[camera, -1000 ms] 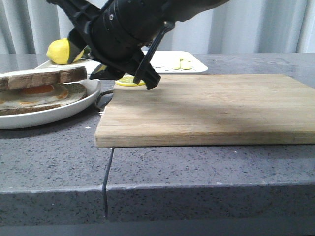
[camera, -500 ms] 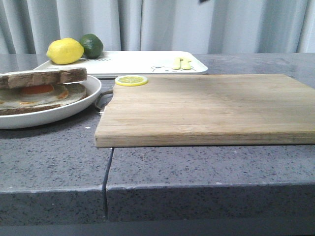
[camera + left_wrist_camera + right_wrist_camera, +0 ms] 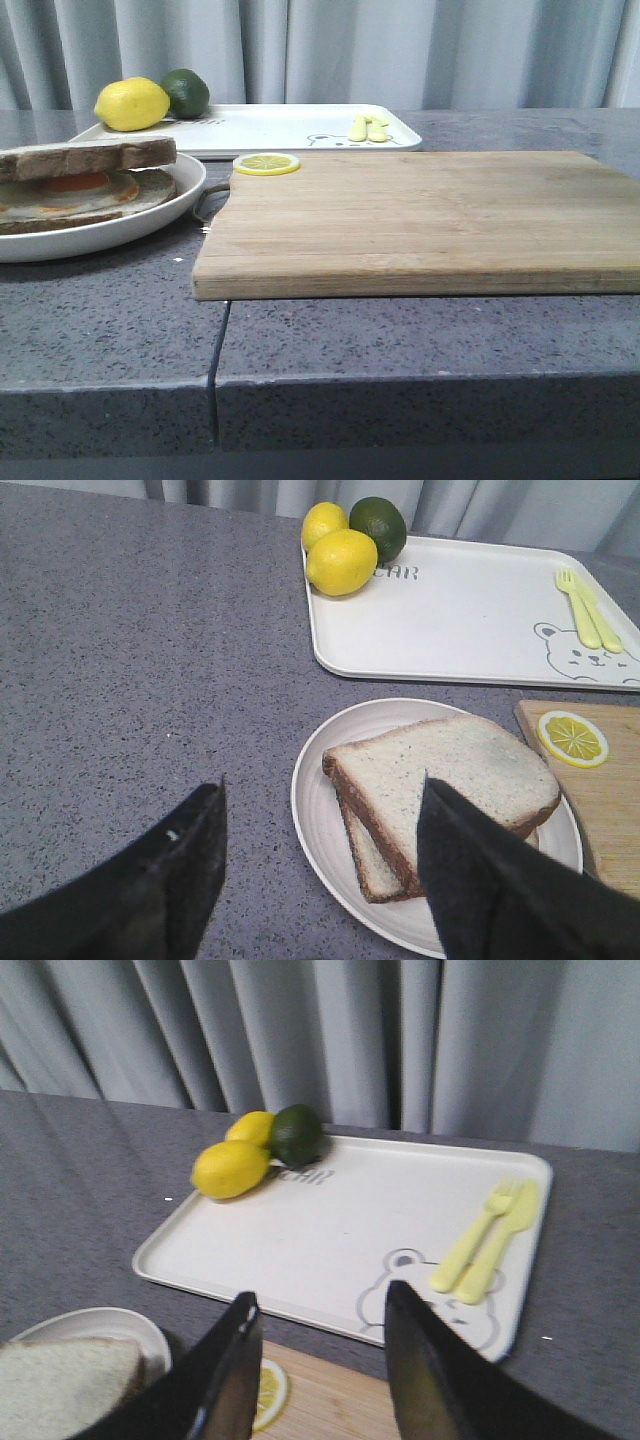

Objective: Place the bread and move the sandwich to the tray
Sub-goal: 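Raise the right gripper away from the sandwich, then lower the left gripper to the white plate rim beside the sandwich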

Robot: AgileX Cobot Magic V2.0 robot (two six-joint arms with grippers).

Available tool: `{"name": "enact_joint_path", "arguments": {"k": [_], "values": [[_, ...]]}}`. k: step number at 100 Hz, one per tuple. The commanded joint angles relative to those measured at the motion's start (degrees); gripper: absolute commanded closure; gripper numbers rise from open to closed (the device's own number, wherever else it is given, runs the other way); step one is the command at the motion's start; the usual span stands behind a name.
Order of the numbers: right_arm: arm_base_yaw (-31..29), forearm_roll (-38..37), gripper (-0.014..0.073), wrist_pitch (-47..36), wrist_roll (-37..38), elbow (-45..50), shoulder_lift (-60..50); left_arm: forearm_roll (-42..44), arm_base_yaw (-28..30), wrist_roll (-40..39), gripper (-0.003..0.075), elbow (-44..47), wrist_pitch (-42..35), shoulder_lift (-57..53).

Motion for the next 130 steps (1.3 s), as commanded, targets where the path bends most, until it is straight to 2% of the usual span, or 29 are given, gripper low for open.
{"name": "enact_joint_path", "arguments": {"k": [1,23,42,63,80,130], "values": [[-2.87,-7.56,0.0280,-1.89,4.19,1.35,-6.50,-0.72,-0.14,-0.06,0.0335,-2.03,-4.15,0.51],[-9.37,-25.94,0.0280,-1.89,16.45,10.78,-18.02,-0.72,-0.14,-0.06,0.0335,-2.03,-4.15,0.51],[-10.46,-34.59,0.0280,-2.58,22.19,19.76,-27.81,-0.72,-0.14,-0.06,0.0335,-2.03,-4.15,0.51],[-10.46,-38.67,0.0280,-3.30,25.53,29.42,-38.27,-0.72,-0.14,-0.06,0.0335,-2.03,-4.15,0.51],[-10.46,-39.05,0.0280,-3.39,25.80,35.07,-44.84,-0.72,-0.14,-0.06,0.0335,-2.03,-4.15,0.51],[-10.46,-39.05,0.0280,-3.17,25.80,36.53,-46.53,-0.72,-0.14,-0.06,0.0335,-2.03,-4.15,0.51]]}}
